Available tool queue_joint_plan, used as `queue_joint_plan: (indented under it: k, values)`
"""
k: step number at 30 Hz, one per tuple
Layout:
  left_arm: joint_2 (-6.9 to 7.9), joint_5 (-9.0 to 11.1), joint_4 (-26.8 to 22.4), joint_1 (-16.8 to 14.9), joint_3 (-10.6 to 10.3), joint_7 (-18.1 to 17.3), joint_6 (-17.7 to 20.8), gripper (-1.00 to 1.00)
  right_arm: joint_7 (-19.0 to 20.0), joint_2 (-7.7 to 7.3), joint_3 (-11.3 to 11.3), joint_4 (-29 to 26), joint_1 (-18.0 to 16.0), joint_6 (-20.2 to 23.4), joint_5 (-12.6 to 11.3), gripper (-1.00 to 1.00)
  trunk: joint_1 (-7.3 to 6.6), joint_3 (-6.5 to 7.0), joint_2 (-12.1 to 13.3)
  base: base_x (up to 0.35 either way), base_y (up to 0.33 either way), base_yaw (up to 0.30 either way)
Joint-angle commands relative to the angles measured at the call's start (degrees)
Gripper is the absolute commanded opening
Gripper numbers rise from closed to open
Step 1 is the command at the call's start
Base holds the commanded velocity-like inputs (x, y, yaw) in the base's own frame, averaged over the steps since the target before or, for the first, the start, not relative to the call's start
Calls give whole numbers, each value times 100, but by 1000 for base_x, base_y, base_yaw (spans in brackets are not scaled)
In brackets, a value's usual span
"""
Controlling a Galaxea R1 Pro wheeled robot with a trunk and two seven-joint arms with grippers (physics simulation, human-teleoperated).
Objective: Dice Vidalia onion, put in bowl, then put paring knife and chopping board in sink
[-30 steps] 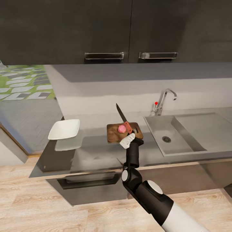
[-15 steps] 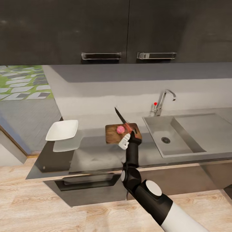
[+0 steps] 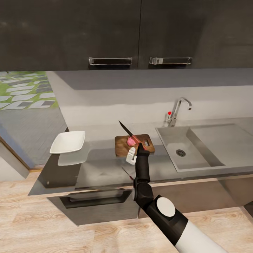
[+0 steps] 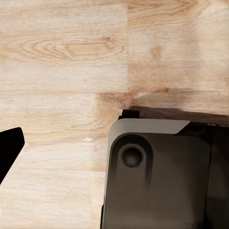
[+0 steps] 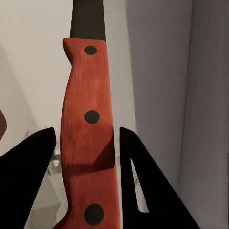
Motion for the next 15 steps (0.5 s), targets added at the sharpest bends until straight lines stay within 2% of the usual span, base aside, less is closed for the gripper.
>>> queue_joint_plan:
  k: [1,6,15]
  values:
    - [-3,52,25,-11,-50,7,-40,100,-8,-7,12,-4,-8,39,22,-100,3,-11,-11,0,0,0]
    - [-2,52,25,-11,-47,7,-40,100,-3,-26,11,-41,-8,37,34,-100,3,-11,-11,50,-67,0]
    - [6,52,25,-11,-42,7,-41,100,-3,-49,26,5,-8,33,-6,-100,3,-11,-11,153,-166,0]
